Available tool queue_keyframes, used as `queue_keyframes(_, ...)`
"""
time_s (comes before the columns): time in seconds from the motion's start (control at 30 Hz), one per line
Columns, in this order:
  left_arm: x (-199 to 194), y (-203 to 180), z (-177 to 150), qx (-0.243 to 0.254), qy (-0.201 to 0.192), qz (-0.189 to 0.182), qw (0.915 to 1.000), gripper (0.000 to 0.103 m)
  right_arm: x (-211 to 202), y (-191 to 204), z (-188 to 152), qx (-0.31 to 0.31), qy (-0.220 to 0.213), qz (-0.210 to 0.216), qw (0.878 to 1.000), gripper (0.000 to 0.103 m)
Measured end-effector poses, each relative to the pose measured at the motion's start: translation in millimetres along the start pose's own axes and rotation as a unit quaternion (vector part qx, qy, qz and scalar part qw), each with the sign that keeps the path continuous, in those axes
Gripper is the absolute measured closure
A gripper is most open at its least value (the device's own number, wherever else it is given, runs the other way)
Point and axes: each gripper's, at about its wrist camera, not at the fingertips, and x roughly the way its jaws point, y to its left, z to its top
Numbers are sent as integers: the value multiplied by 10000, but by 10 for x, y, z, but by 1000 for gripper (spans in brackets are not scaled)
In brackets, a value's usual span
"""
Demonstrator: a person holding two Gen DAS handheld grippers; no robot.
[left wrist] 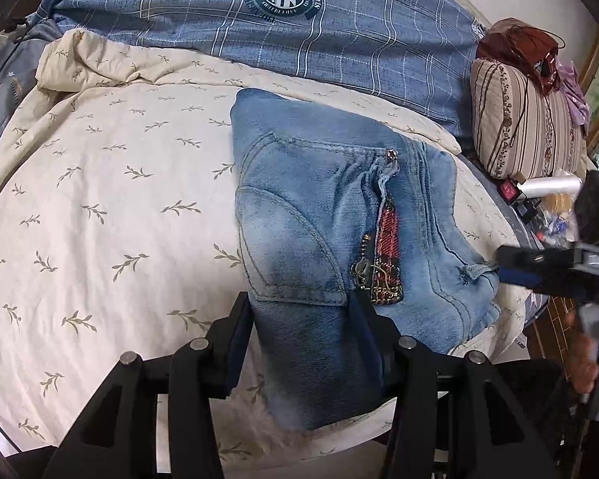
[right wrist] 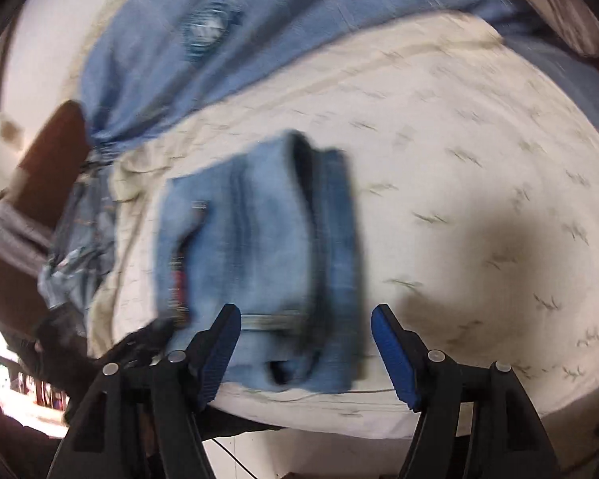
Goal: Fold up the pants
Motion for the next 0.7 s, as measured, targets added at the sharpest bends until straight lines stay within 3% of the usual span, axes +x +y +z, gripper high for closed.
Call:
queue_keyframes(0.13, 2, 3, 2, -8, 10, -1, 10000, 51, 205, 42, 21, -156, 353, 93, 9992, 34)
queue_keyframes(0.17, 1, 2, 1, -1, 5, -1, 10000, 51, 241, 88, 20, -223, 416, 107, 9988, 51)
queue_keyframes(0.2, 0, -1, -1, 16, 1, 28, 10000, 51, 236, 145, 24, -264, 449, 112, 9986, 60)
queue_keyframes(0.3, 3, 19, -4, -4, 0, 38, 10000, 50, 66, 466, -22, -950, 126, -453, 9944, 76)
queue_keyframes(0.43, 12, -3, -1, 56, 19, -16, 10000, 47, 170, 548, -114, -1452, 61, -1311, 9807, 76)
queue_keyframes(0.5, 6, -56, -5, 182, -18, 99, 9998, 47, 332, 359, -123, -1285, 146, -1259, 9836, 75)
queue_keyframes(0.53, -1, -70, -4, 236, -35, 171, 9996, 47, 298, 333, -107, -1192, 88, -1202, 9855, 72)
queue_keyframes(0.6, -7, -67, -4, 237, -35, 214, 9995, 47, 205, 378, -75, -1197, 18, -1246, 9850, 51)
queue_keyframes(0.7, -9, -51, -4, 186, -32, 197, 9996, 47, -104, 453, -5, -1200, -301, -1265, 9842, 45)
